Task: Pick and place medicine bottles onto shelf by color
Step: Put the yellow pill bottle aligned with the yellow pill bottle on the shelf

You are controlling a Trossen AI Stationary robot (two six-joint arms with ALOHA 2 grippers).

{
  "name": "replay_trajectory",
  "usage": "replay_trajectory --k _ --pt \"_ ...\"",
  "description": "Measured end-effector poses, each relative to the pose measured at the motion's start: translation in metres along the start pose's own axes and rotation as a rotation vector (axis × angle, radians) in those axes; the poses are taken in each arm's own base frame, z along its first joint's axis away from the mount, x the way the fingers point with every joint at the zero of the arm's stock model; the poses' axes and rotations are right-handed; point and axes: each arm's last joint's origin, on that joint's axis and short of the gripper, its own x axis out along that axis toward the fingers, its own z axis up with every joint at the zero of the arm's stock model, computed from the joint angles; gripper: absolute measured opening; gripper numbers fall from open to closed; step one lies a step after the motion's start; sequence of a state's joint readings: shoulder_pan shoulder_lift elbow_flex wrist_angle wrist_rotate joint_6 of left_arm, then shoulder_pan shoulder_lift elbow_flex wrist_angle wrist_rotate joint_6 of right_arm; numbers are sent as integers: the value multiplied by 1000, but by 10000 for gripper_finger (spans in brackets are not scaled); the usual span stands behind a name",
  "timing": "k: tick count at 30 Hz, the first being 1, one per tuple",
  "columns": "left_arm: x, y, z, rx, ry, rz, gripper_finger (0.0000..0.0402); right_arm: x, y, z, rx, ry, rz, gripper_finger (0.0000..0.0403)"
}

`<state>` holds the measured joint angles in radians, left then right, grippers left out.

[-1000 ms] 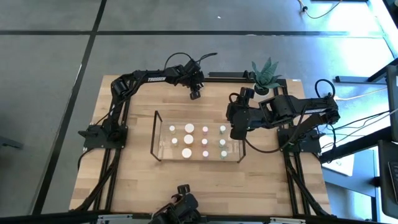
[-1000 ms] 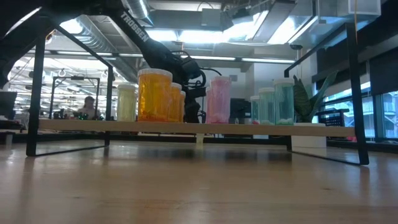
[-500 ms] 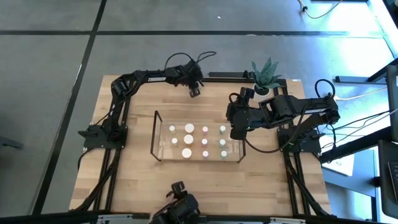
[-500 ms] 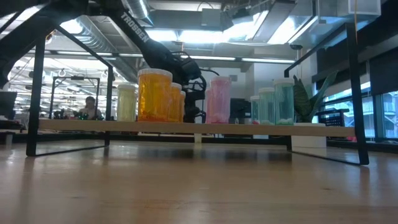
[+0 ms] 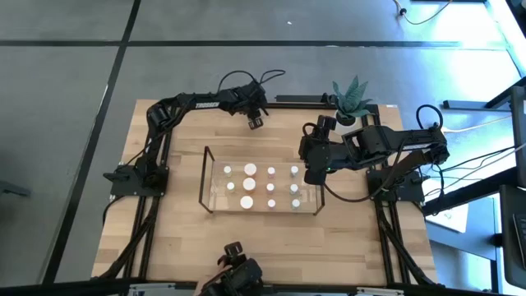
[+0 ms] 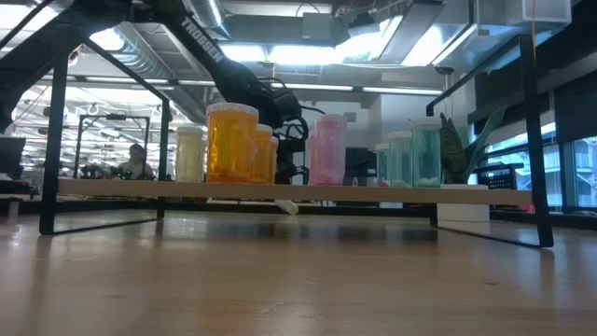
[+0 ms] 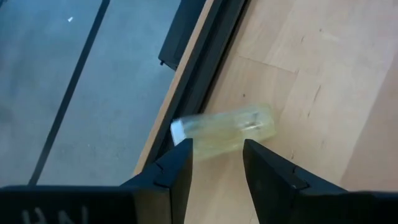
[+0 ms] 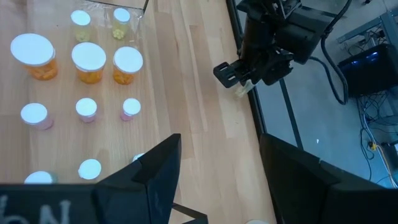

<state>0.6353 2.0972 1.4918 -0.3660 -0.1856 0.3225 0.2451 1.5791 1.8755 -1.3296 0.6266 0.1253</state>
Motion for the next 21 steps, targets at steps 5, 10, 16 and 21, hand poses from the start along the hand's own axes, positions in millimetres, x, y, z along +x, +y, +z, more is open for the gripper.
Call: replay_trajectory --k 5,10,16,21 --pt "-6 1 2 1 -10 0 134 0 0 0 0 0 0 220" --pt "-22 5 8 -5 -47 -7 134 0 0 0 0 0 0 220" --pt "-34 7 8 15 -40 -34 134 0 0 0 0 0 -1 220" --pt "-34 6 -2 4 44 -93 134 2 -2 0 7 5 -6 220"
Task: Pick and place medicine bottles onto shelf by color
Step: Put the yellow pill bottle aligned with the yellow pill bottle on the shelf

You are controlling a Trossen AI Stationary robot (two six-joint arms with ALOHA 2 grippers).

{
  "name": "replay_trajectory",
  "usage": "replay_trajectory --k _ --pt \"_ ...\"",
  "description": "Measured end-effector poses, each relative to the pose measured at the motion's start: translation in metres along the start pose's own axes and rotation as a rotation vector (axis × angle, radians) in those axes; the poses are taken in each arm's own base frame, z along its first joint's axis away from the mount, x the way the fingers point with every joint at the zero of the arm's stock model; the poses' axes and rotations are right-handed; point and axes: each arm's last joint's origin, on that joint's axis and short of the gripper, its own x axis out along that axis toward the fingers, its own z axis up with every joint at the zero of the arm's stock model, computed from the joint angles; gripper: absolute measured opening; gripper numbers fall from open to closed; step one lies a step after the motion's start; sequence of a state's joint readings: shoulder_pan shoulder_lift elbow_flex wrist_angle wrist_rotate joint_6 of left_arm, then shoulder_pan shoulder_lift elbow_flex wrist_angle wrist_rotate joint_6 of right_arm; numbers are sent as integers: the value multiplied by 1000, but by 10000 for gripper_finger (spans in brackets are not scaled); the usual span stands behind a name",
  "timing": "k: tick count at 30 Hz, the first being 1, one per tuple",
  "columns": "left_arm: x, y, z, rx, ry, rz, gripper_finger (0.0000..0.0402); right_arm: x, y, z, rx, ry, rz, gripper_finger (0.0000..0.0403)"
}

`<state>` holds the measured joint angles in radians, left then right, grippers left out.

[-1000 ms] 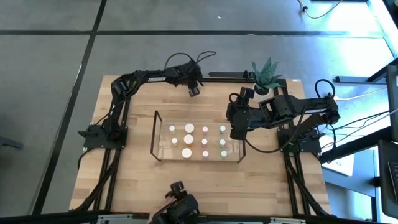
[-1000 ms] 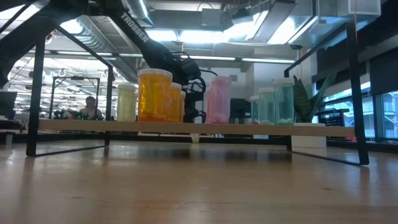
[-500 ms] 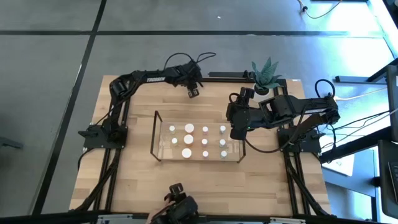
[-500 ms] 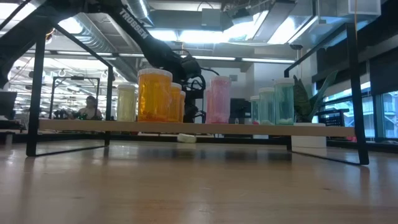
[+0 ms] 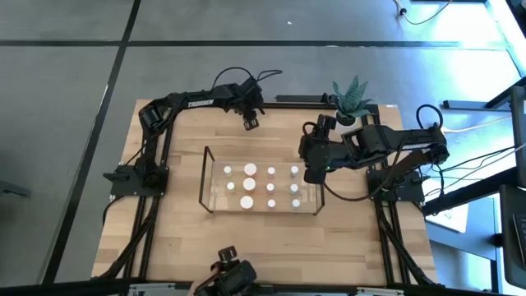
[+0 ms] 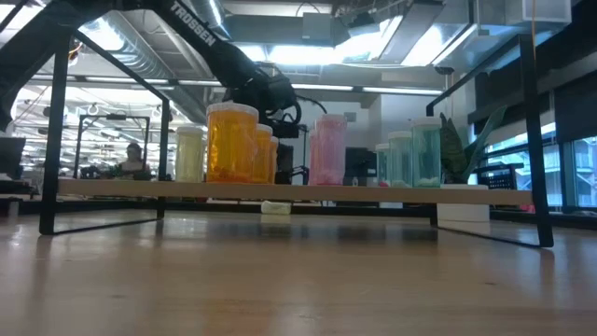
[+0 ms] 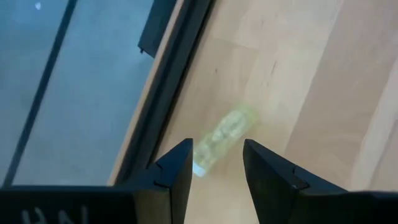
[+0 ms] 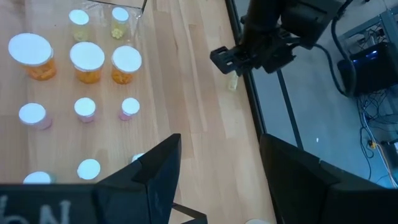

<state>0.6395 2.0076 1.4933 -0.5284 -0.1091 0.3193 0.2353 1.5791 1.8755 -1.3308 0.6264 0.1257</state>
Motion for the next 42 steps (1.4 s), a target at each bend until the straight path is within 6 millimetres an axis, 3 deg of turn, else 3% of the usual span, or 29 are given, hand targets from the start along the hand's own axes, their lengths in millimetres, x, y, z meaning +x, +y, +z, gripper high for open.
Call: replay_trajectory --k 7,10,15,21,33,42 --pt "1 11 -6 -192 22 9 134 12 -18 1 86 33 -43 220" --pt "-8 18 -9 -290 39 20 134 19 -29 0 118 58 -17 220" --pt "-26 24 -10 -291 32 19 134 30 -44 -1 118 90 70 220" --pt "-28 22 -13 -346 58 -42 134 39 -60 0 128 81 82 220" --pt "-28 18 -13 325 34 -108 134 42 -68 -2 84 91 76 220" --pt "-18 18 -17 508 -12 -203 134 42 -68 -2 79 93 76 220"
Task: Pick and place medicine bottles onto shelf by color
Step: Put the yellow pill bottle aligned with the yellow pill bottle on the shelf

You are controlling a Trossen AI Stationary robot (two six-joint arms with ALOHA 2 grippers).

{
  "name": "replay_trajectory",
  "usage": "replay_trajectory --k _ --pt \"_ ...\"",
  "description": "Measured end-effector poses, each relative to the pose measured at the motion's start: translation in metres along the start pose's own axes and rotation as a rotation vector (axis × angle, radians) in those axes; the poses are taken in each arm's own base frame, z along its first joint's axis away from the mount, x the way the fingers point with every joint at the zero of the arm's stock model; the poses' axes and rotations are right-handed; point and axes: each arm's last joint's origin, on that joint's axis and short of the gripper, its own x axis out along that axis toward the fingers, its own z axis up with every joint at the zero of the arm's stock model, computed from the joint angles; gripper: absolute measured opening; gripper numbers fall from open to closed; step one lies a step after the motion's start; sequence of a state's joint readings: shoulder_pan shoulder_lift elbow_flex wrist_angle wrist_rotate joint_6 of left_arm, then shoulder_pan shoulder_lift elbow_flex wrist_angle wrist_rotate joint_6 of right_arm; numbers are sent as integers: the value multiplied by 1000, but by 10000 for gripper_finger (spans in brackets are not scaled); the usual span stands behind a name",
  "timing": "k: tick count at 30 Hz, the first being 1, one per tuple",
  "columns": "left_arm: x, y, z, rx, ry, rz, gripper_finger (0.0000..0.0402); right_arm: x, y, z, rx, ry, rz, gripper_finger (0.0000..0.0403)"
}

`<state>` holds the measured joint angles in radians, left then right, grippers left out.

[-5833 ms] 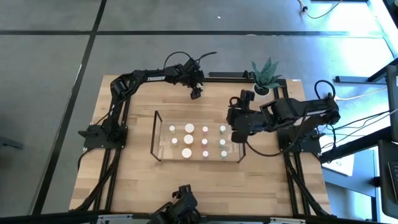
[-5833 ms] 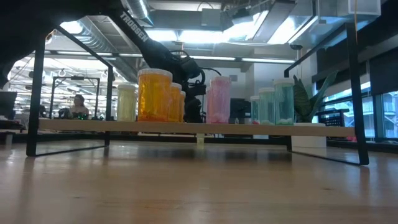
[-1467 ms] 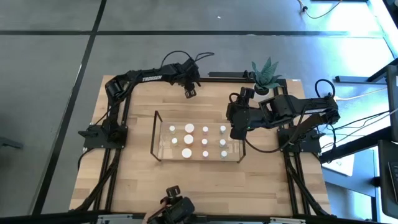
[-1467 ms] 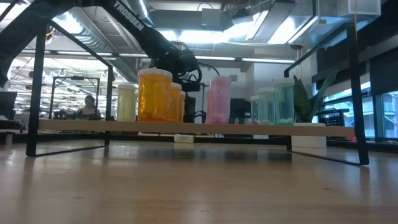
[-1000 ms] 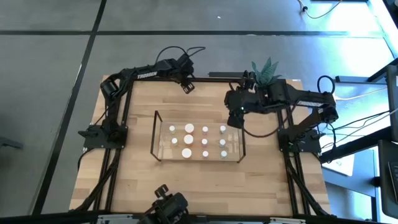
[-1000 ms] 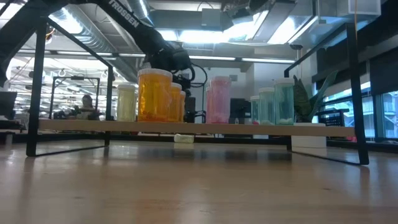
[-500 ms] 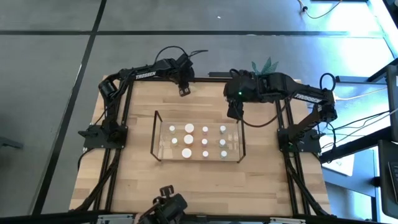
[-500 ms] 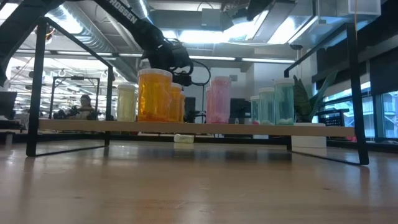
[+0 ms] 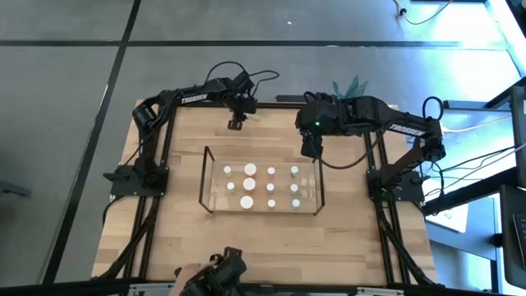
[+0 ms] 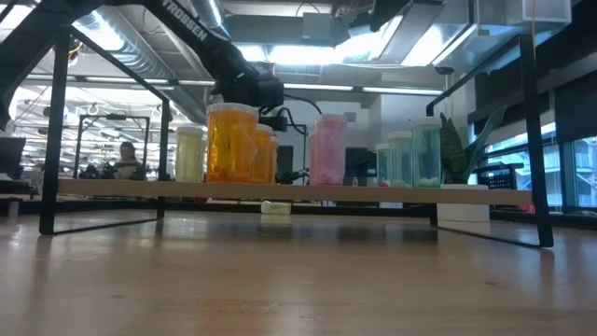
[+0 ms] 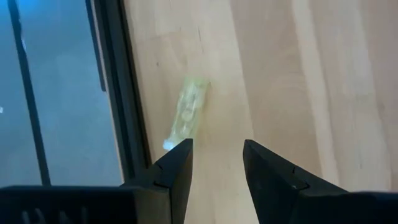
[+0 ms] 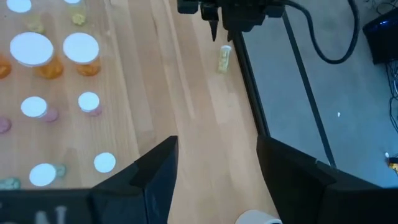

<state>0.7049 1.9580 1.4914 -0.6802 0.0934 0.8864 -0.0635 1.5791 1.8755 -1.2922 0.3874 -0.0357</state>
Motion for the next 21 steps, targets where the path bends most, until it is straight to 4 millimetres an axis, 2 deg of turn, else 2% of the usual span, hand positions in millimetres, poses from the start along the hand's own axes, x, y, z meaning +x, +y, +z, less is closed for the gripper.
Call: replay_trajectory --k 11,21 --pt "7 7 -10 -16 18 -3 134 0 0 0 0 0 -3 220" --pt "14 11 -8 22 -11 30 134 0 0 0 1 0 -3 220"
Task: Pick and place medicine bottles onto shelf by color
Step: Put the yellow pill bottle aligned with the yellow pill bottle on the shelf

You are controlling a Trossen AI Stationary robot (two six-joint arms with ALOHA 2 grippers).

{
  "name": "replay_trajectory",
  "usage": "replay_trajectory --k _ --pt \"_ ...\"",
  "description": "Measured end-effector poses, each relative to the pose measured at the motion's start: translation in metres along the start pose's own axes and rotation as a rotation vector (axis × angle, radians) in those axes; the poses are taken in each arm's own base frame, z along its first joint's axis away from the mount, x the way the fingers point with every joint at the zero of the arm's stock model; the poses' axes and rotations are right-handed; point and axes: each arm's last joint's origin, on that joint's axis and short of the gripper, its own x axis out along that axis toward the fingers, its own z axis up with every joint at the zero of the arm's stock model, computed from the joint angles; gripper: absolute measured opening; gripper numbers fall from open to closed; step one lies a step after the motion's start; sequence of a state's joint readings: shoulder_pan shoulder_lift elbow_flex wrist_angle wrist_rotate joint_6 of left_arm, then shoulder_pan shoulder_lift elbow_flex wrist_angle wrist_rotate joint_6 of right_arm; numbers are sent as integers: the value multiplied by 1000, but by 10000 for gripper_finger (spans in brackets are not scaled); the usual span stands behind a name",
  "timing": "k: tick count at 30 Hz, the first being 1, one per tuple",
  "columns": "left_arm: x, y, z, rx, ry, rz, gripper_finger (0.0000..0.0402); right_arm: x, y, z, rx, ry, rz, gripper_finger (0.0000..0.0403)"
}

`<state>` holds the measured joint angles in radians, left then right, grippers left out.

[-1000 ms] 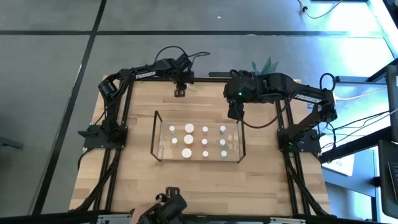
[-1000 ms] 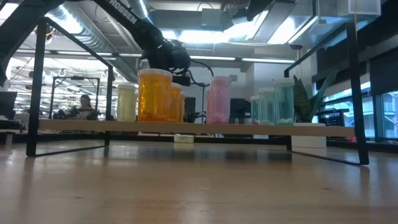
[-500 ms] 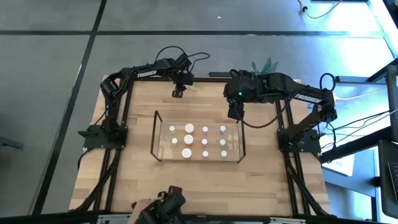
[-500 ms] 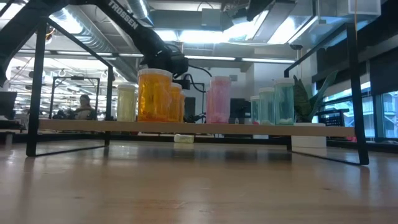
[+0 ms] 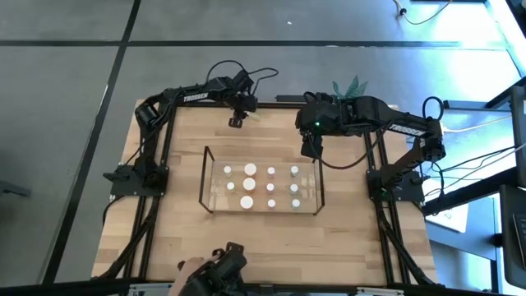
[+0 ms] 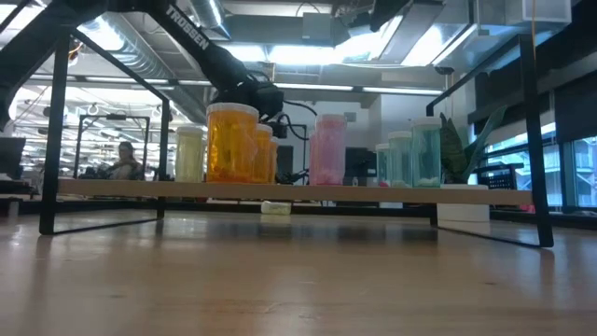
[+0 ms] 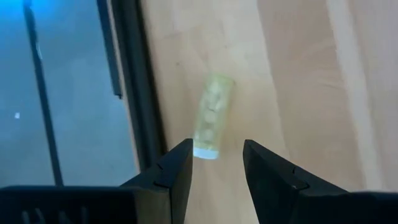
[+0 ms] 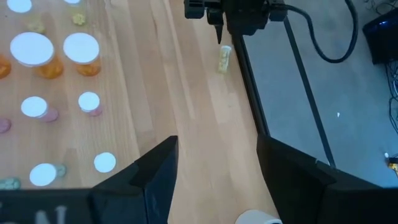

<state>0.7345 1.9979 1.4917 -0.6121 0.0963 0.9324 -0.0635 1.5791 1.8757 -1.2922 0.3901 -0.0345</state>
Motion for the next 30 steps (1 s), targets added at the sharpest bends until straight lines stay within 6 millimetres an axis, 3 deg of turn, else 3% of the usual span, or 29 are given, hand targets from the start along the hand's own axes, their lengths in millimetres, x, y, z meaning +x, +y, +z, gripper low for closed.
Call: replay_trajectory --k 13,22,30 --pt "10 1 7 64 -39 41 134 0 0 0 2 -1 0 220" --pt "30 -3 3 62 -6 -4 134 0 0 0 2 -1 0 220" --pt "30 -3 5 94 -13 8 134 0 0 0 0 -1 0 220"
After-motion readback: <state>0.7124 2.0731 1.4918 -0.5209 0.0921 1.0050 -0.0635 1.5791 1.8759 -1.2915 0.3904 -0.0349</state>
